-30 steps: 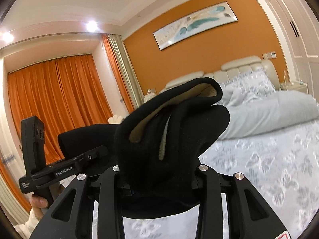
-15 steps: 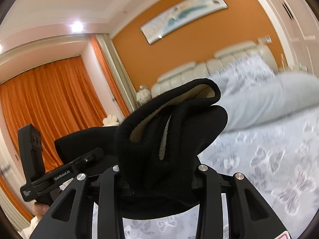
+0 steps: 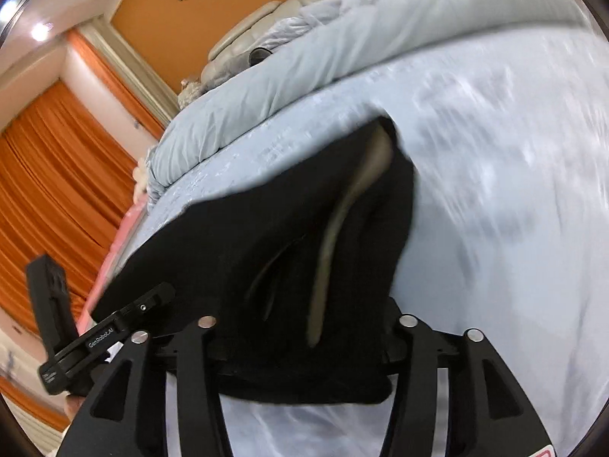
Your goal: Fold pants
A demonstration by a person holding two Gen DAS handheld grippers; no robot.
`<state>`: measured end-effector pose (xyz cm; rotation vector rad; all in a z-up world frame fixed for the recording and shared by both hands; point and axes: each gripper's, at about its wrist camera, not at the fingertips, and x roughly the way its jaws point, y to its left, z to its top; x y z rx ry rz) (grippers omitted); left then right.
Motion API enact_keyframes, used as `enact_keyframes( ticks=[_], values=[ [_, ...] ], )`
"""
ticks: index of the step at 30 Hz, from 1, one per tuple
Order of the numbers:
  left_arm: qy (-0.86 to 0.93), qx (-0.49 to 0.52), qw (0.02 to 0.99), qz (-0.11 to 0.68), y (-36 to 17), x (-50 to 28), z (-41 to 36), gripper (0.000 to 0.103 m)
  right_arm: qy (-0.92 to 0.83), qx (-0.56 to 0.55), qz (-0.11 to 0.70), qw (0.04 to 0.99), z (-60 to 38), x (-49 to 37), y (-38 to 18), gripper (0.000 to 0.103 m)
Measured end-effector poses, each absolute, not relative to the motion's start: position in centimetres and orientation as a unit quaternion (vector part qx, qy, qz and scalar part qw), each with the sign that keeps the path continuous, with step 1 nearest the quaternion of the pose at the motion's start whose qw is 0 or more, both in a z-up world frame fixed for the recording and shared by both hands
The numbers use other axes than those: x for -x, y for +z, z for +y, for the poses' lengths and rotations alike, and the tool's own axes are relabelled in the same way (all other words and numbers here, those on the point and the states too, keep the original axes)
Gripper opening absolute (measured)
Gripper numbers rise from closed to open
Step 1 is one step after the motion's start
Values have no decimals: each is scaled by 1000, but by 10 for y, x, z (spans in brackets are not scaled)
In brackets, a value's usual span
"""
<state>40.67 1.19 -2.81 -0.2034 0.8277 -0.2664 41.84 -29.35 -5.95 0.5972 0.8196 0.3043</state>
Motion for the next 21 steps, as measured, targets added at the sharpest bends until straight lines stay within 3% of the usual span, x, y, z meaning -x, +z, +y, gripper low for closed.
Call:
enact_keyframes(
  ticks=[4, 5, 6, 7, 9, 14, 15, 16, 17, 18, 19, 21],
  values=[
    [-117, 99, 900, 408, -28, -408, 9, 66, 148, -327, 412, 837, -297, -425, -63, 60],
    [-112, 105, 897, 414, -29, -412, 10, 66, 146, -334, 418, 832, -296, -427, -63, 53],
    [-111, 115, 895, 416, -28, -414, 10, 59, 149, -335, 415, 833, -294, -427, -60, 39],
    [-117, 134, 891, 419, -25, -415, 13, 46, 151, -328, 412, 837, -291, -423, -54, 38],
    [-121, 146, 886, 422, -16, -413, 17, 38, 164, -314, 405, 843, -285, -411, -36, 34],
    [-169, 144, 877, 426, 3, -379, 27, 36, 193, -308, 391, 846, -289, -368, -15, 34],
    [-171, 137, 875, 432, -2, -372, 26, 38, 185, -301, 401, 845, -290, -366, -22, 37],
    [-166, 130, 873, 439, -8, -371, 24, 46, 163, -290, 423, 843, -291, -366, -39, 40],
    [-150, 115, 872, 451, -20, -370, 19, 55, 150, -287, 437, 839, -291, -368, -49, 53],
    [-135, 103, 873, 457, -30, -370, 17, 69, 148, -307, 437, 832, -297, -366, -62, 55],
    [-119, 95, 881, 447, -35, -366, 16, 76, 155, -331, 425, 828, -304, -361, -63, 55],
    [-105, 92, 894, 425, -28, -352, 20, 80, 127, -352, 440, 817, -316, -348, -51, 64]
  ],
)
